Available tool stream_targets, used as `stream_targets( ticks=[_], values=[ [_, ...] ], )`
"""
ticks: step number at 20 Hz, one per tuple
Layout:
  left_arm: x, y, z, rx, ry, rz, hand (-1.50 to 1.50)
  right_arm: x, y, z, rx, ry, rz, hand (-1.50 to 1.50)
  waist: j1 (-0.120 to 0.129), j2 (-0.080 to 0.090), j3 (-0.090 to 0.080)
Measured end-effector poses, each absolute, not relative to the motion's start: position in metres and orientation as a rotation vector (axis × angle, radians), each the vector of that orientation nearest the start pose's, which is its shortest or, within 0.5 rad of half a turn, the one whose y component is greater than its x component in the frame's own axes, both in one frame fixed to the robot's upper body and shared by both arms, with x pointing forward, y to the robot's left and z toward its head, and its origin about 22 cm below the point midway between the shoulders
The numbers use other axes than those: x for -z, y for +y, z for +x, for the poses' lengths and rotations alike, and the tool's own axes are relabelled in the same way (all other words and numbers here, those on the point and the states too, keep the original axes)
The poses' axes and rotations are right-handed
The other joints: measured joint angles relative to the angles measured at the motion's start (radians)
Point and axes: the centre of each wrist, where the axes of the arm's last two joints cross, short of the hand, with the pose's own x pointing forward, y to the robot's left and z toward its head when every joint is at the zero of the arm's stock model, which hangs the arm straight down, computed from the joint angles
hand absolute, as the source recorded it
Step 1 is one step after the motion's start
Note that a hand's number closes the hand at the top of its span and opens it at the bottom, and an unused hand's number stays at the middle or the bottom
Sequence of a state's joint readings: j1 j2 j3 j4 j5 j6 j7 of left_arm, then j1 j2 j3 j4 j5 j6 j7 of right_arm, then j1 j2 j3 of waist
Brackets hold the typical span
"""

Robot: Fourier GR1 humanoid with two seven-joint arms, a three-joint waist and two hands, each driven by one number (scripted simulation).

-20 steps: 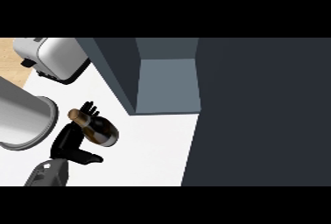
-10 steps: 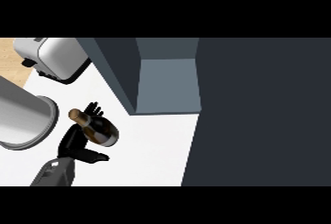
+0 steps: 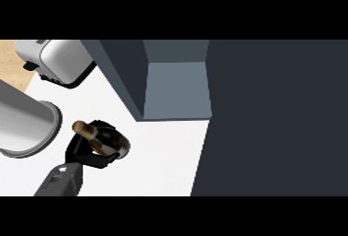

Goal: Pick up the wine, place it into the cabinet and close the cabinet

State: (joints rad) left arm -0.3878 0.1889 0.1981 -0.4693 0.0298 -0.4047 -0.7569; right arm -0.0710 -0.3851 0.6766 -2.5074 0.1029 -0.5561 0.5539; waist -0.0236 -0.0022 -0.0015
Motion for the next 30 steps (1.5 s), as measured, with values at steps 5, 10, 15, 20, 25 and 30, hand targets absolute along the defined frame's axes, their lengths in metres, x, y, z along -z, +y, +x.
stream_targets(
  ticks=[5,10,15,20,25,30],
  values=[
    [0.127,0.306,0.274,0.054,-1.642,-0.252,1.50,-0.188,-0.159,0.116,-0.185,-1.858,0.222,-1.50,0.004,-0.001,0.000],
    [0.129,0.297,0.266,0.035,-1.689,-0.221,1.50,-0.186,-0.162,0.115,-0.186,-1.858,0.202,-1.50,0.011,-0.004,0.002],
    [0.134,0.289,0.246,-0.003,-1.736,-0.211,1.50,-0.181,-0.164,0.114,-0.168,-1.870,0.186,-1.50,0.016,-0.008,0.004],
    [0.125,0.271,0.240,0.002,-1.716,-0.309,1.50,-0.180,-0.165,0.113,-0.168,-1.874,0.184,-1.50,0.021,-0.008,0.003],
    [0.109,0.243,0.234,0.013,-1.735,-0.367,1.50,-0.179,-0.167,0.113,-0.175,-1.879,0.166,-1.50,0.021,-0.007,0.002],
    [0.088,0.217,0.226,0.030,-1.735,-0.407,1.50,-0.173,-0.168,0.108,-0.167,-1.878,0.167,-1.50,0.017,-0.006,0.002]
  ],
)
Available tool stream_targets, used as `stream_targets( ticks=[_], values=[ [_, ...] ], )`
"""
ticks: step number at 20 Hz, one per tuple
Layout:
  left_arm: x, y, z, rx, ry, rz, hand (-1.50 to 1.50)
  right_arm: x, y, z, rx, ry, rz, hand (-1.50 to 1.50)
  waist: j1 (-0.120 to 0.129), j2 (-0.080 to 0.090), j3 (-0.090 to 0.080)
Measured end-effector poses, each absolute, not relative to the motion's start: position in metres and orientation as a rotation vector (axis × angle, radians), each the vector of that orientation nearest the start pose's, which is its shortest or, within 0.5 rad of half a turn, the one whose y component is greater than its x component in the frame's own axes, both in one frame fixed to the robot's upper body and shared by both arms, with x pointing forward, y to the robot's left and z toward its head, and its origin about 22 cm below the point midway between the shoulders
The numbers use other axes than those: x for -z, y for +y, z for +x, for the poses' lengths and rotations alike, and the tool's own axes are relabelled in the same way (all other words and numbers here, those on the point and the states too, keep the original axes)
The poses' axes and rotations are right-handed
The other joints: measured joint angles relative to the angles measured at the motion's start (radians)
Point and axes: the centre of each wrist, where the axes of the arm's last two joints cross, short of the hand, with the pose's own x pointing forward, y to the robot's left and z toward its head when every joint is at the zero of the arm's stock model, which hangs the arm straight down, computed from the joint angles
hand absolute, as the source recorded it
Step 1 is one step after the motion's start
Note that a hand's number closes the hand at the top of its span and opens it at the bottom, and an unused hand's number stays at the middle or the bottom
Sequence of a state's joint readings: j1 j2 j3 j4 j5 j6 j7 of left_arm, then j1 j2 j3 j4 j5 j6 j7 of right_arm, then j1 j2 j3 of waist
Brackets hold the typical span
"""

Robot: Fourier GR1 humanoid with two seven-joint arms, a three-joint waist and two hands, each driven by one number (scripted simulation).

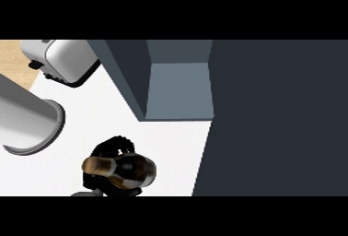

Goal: Pick up the wine, place it into the cabinet and close the cabinet

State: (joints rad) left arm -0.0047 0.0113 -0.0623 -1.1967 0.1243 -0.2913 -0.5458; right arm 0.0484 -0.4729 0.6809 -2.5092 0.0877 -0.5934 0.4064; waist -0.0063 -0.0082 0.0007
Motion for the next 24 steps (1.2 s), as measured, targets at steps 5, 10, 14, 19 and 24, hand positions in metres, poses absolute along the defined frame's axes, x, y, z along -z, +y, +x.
stream_targets(
  ticks=[5,10,14,19,24],
  values=[
    [0.061,0.191,0.224,0.042,-1.743,-0.417,1.50,-0.174,-0.173,0.110,-0.177,-1.898,0.132,-1.50,-0.002,0.001,0.000],
    [0.038,0.167,0.228,0.045,-1.776,-0.373,1.50,-0.172,-0.174,0.108,-0.182,-1.898,0.133,-1.50,-0.007,0.002,-0.001],
    [0.030,0.157,0.233,0.033,-1.807,-0.314,1.50,-0.168,-0.176,0.105,-0.189,-1.892,0.126,-1.50,-0.012,0.002,-0.001],
    [0.019,0.149,0.249,0.044,-1.824,-0.240,1.50,-0.170,-0.178,0.107,-0.197,-1.900,0.108,-1.50,-0.011,0.004,-0.001],
    [0.007,0.143,0.270,0.072,-1.829,-0.181,1.50,-0.168,-0.182,0.107,-0.197,-1.915,0.091,-1.50,-0.013,0.005,-0.001]
  ],
)
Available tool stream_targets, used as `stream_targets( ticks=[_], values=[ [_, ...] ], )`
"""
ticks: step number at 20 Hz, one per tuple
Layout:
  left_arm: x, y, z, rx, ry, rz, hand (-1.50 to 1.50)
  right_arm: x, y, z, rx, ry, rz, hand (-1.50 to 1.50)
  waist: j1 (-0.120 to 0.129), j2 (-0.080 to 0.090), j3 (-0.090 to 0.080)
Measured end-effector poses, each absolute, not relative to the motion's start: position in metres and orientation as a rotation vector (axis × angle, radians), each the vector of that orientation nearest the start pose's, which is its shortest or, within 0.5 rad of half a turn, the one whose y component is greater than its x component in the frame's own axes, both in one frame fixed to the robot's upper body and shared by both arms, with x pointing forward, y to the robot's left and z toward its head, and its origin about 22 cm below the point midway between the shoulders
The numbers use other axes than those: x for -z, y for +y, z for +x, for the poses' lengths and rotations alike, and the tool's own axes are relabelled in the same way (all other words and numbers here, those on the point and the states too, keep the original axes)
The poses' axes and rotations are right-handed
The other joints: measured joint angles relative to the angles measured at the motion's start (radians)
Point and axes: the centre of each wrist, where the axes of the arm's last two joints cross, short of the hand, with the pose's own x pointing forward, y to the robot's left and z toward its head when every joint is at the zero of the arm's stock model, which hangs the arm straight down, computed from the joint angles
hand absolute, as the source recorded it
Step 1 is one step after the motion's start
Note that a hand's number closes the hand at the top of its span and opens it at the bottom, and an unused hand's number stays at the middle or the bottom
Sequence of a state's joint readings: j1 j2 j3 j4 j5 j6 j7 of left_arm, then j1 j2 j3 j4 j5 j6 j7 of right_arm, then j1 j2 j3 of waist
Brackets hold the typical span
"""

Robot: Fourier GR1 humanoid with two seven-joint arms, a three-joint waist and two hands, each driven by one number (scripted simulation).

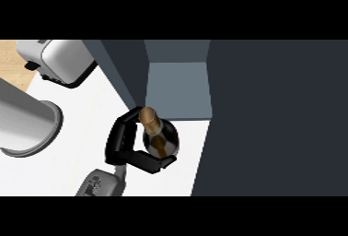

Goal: Pick up the wine, place it into the cabinet and close the cabinet

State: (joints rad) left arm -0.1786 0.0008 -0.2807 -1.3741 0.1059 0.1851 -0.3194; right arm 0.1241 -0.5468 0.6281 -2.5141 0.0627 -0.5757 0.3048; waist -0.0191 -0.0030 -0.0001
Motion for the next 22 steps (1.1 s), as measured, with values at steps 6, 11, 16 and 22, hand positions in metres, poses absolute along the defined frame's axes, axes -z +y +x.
stream_targets(
  ticks=[6,11,16,22],
  values=[
    [0.002,0.136,0.297,0.099,-1.824,-0.154,1.50,-0.164,-0.185,0.106,-0.200,-1.913,0.086,-1.50,-0.004,0.001,0.000],
    [0.004,0.127,0.319,0.116,-1.796,-0.144,1.50,-0.162,-0.185,0.103,-0.208,-1.914,0.096,-1.50,-0.012,0.002,0.000],
    [0.001,0.118,0.336,0.122,-1.791,-0.150,1.50,-0.164,-0.188,0.105,-0.212,-1.927,0.091,-1.50,-0.016,0.004,-0.001],
    [-0.002,0.108,0.359,0.105,-1.776,-0.158,1.50,-0.163,-0.188,0.105,-0.218,-1.936,0.101,-1.50,-0.026,0.007,-0.001]
  ],
)
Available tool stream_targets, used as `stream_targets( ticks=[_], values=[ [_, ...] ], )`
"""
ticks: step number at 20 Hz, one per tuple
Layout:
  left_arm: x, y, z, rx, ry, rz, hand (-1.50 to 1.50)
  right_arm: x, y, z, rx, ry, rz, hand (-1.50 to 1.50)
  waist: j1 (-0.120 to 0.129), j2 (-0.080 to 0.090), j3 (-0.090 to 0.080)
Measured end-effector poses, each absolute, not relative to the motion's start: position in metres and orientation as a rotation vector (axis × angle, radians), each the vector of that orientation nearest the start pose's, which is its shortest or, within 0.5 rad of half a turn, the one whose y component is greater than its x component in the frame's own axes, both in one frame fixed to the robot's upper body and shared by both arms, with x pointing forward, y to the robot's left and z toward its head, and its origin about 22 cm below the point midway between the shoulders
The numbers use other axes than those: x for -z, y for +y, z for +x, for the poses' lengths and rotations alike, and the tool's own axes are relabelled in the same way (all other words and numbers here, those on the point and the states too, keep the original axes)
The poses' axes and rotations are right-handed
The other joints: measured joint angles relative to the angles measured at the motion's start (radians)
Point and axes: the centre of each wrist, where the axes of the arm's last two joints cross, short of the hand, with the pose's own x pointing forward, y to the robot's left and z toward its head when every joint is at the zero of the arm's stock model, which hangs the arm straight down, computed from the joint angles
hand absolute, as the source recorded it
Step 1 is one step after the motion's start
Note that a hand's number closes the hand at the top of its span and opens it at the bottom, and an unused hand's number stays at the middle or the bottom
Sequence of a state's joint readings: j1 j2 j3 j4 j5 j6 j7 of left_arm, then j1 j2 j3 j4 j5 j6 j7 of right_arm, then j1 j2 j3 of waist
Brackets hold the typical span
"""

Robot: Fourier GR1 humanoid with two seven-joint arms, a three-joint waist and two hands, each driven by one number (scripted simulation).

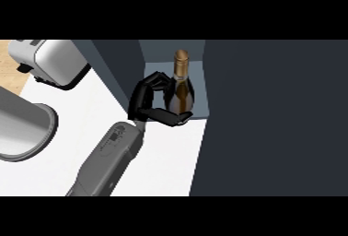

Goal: Pick up the wine, place it into the cabinet and close the cabinet

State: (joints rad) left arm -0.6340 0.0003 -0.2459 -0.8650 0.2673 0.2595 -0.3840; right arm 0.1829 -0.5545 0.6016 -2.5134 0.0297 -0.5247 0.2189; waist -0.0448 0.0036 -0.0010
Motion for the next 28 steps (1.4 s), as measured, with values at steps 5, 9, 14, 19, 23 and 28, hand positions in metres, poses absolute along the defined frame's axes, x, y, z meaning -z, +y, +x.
stream_targets(
  ticks=[5,9,14,19,23,28],
  values=[
    [-0.006,0.100,0.374,0.087,-1.760,-0.145,1.50,-0.163,-0.187,0.106,-0.211,-1.938,0.116,-1.50,-0.009,0.002,0.000],
    [-0.005,0.094,0.382,0.102,-1.745,-0.106,1.50,-0.161,-0.189,0.105,-0.217,-1.945,0.121,-1.50,-0.020,0.004,0.000],
    [-0.006,0.091,0.394,0.152,-1.711,-0.013,1.50,-0.157,-0.188,0.102,-0.211,-1.949,0.142,-1.50,-0.028,0.007,0.001],
    [-0.008,0.095,0.404,0.116,-1.667,0.025,1.50,-0.155,-0.188,0.101,-0.208,-1.947,0.150,-1.50,-0.037,0.011,0.000],
    [-0.010,0.097,0.409,0.073,-1.648,0.037,1.50,-0.154,-0.189,0.101,-0.211,-1.954,0.157,-1.50,-0.049,0.016,0.000],
    [-0.012,0.103,0.416,0.038,-1.630,0.058,1.50,-0.152,-0.191,0.099,-0.221,-1.953,0.158,-1.50,-0.057,0.020,0.000]
  ],
)
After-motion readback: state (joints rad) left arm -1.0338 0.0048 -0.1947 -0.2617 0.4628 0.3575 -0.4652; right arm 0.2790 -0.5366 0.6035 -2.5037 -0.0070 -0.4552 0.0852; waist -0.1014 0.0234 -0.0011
